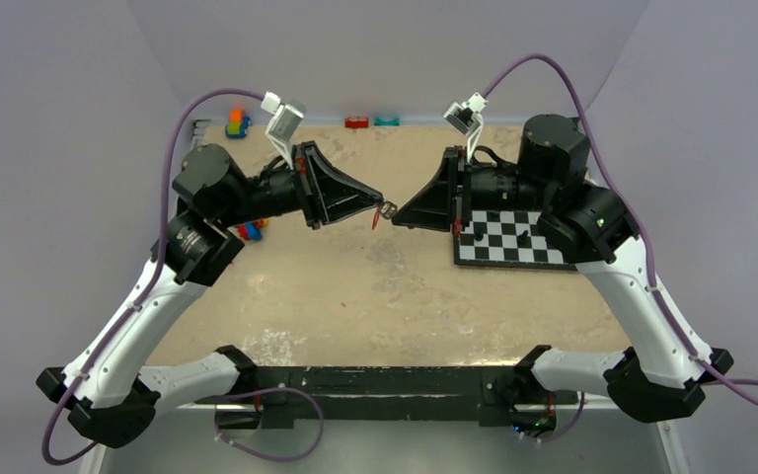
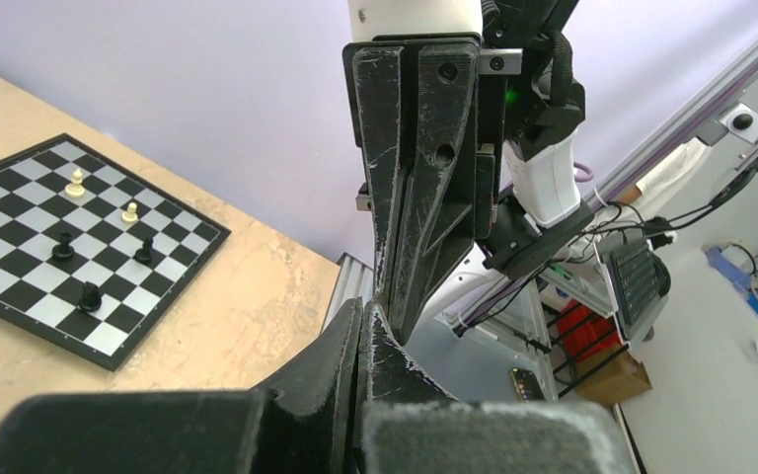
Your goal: Remove the keys from the keyring
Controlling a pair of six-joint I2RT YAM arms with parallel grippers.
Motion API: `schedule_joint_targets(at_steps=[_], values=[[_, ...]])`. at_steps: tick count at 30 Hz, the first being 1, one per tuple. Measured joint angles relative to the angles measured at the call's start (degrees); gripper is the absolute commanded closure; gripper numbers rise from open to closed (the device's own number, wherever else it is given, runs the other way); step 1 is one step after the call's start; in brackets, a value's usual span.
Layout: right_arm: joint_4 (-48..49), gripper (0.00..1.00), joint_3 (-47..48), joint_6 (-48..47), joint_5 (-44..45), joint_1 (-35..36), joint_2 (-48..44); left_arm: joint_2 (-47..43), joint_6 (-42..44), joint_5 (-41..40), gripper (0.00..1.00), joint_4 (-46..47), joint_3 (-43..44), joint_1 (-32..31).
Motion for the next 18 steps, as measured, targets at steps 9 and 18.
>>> schedule_joint_targets(at_steps=[9,18], values=[[1.05,1.0,-0.02,0.48,0.37,-0.11,0.0,-1.46,-1.79,-4.44,1.0,1.66,-1.86,-0.94],[1.11,1.0,-0.02,0.83,1.14,-0.13,0.0,-2.84,-6.29,-8.83,1.0,4.09,-4.79,-1.84]])
